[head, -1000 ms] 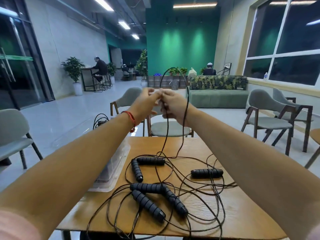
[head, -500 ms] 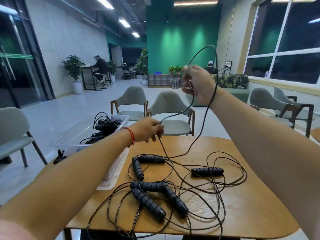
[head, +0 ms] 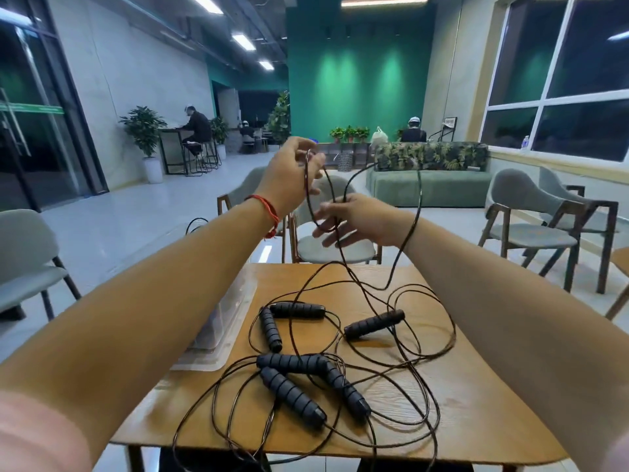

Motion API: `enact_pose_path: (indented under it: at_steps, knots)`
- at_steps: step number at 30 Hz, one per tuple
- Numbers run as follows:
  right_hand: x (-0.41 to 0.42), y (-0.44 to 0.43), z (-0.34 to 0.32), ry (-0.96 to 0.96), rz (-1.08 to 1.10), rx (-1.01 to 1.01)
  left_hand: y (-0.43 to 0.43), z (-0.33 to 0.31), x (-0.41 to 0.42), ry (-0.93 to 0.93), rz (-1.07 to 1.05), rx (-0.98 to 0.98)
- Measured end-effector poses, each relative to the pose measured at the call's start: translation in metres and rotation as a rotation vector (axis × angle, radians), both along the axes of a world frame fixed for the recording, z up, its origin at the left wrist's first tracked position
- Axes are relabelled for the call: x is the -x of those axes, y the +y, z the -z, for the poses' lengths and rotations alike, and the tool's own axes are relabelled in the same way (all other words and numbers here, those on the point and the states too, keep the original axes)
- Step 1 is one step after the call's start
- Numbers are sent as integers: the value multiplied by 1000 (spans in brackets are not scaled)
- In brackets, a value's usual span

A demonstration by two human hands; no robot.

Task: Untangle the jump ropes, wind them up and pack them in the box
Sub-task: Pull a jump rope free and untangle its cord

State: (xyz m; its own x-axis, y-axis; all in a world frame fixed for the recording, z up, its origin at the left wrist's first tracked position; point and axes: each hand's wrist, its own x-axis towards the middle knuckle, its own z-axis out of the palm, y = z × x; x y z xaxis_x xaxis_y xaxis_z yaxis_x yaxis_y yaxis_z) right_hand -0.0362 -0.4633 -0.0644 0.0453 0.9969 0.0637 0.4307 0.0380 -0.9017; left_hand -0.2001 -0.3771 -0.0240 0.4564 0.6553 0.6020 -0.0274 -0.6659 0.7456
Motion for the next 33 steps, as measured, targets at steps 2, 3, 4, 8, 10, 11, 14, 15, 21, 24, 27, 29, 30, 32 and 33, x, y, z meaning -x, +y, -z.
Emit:
enact_pose_path:
  at_steps: [2, 3, 4, 8, 10, 11, 14, 15, 21, 24, 27, 29, 30, 32, 33]
  knots:
    - [-5, 2, -13, 43, 88, -79, -8, 17, -3, 49, -8, 48]
    - [-8, 3, -19, 59, 120, -109, -15, 26, -4, 77, -32, 36]
    - [-10, 3, -24, 67, 146, -131, -22, 35, -5, 84, -67, -8]
    - [-9, -1, -41, 206, 238, -206, -42, 59, -11, -4, -163, -125]
    - [-10, -1, -51, 230, 268, -265, -45, 67, -17, 118, -155, -178]
    - [-10, -1, -55, 256, 277, -284, -45, 71, -20, 217, -154, -196]
    - [-7, -2, -68, 374, 288, -325, -39, 86, -23, 474, -144, -259]
    - [-7, -2, -72, 408, 288, -338, -34, 92, -23, 538, -149, -292]
    - [-11, -9, -84, 540, 282, -378, -28, 98, -26, 550, 70, -80]
    - [-15, -7, -78, 570, 285, -376, -30, 96, -31, 464, 58, -113]
    - [-21, -6, -64, 526, 308, -380, -28, 81, -34, 356, 19, -73]
    - [-24, -10, -50, 446, 295, -310, -25, 62, -34, 256, 30, 38]
    - [-26, -13, -42, 374, 248, -244, -24, 53, -33, 209, 34, 83]
    - [-26, -16, -23, 186, 103, -86, -19, 34, -30, 156, -16, 89]
    - [-25, -15, -15, 110, 40, -27, -15, 25, -29, 139, -49, 79]
